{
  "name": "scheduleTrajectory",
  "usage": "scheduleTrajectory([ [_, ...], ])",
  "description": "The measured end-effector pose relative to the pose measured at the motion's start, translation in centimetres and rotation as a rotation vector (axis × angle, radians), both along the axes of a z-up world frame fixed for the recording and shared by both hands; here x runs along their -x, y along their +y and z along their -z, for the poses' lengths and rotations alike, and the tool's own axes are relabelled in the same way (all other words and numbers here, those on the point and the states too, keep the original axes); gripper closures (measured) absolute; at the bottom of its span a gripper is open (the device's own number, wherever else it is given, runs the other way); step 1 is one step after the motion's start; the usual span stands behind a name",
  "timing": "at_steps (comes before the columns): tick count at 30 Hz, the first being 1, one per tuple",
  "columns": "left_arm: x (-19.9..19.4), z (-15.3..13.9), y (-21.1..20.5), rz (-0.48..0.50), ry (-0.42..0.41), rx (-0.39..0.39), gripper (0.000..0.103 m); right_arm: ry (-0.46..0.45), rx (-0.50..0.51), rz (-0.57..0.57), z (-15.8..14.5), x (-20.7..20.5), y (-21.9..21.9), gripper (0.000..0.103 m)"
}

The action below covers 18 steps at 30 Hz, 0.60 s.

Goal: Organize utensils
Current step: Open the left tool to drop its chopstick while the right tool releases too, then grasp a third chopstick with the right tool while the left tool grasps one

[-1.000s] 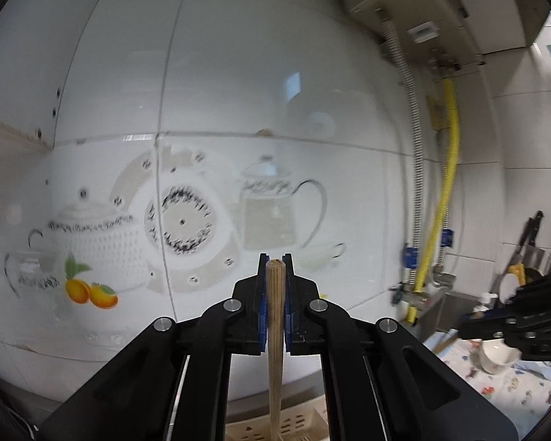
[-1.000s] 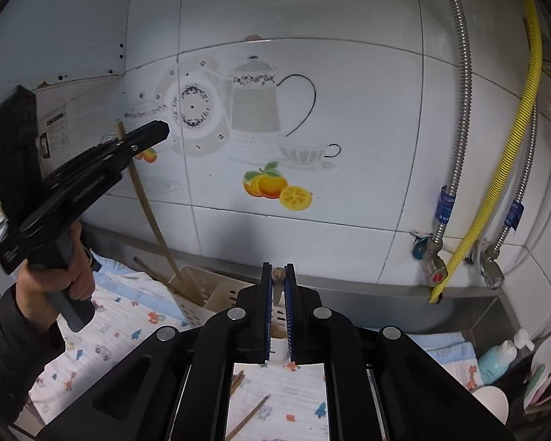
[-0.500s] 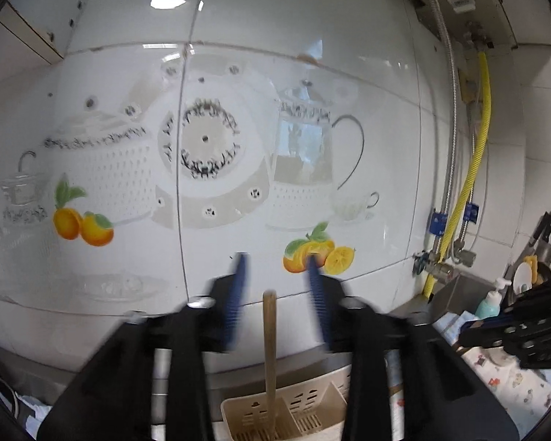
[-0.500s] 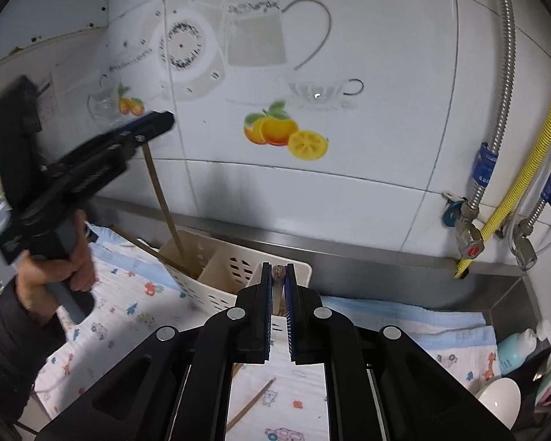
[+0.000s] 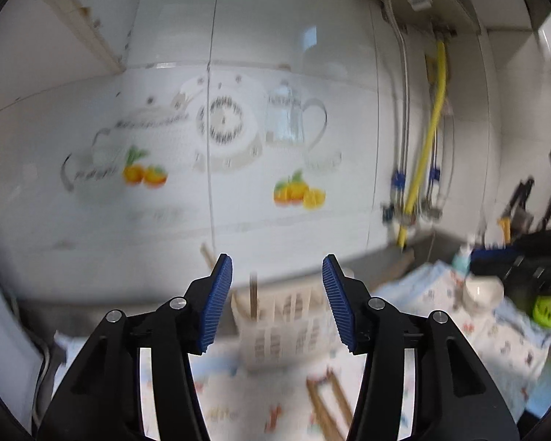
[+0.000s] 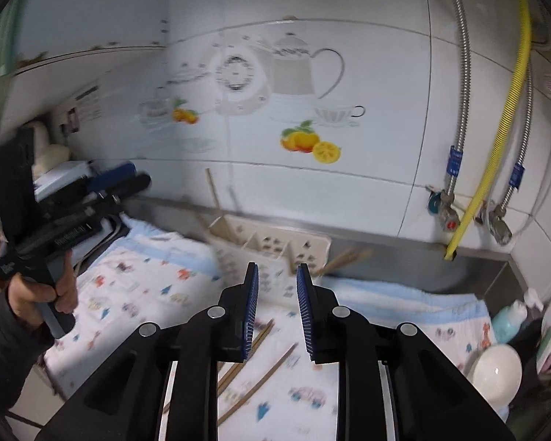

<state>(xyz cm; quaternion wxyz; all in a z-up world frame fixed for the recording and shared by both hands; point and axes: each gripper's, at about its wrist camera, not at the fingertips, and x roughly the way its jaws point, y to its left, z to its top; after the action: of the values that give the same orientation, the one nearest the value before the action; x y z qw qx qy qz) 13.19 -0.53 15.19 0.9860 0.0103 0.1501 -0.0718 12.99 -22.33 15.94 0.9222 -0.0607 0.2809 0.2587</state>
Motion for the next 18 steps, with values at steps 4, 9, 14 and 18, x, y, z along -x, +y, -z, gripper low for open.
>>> scheduleTrajectory([
  [4, 3.7, 3.6, 0.2, -0.015, 0.112, 0.001, 0.051, -0.011, -0.004, -0.018, 1.0, 4.7, -0.4, 0.075],
  [9, 6.2, 9.5, -0.3, -0.016, 0.292, 0.01, 0.051, -0.016, -0.009, -0.019, 2.5, 8.9, -1.1, 0.074],
  [14, 7.7, 14.8, -1.8, -0.011, 0.415, -0.004, 0.055, -0.012, -0.016, 0.02, 4.6, 11.6, -2.1, 0.071],
  [18, 8.1, 18.4, -3.0, 0.015, 0.512, 0.005, 0.065, 0.021, -0.027, 0.052, 6.7, 12.4, -2.6, 0.07],
])
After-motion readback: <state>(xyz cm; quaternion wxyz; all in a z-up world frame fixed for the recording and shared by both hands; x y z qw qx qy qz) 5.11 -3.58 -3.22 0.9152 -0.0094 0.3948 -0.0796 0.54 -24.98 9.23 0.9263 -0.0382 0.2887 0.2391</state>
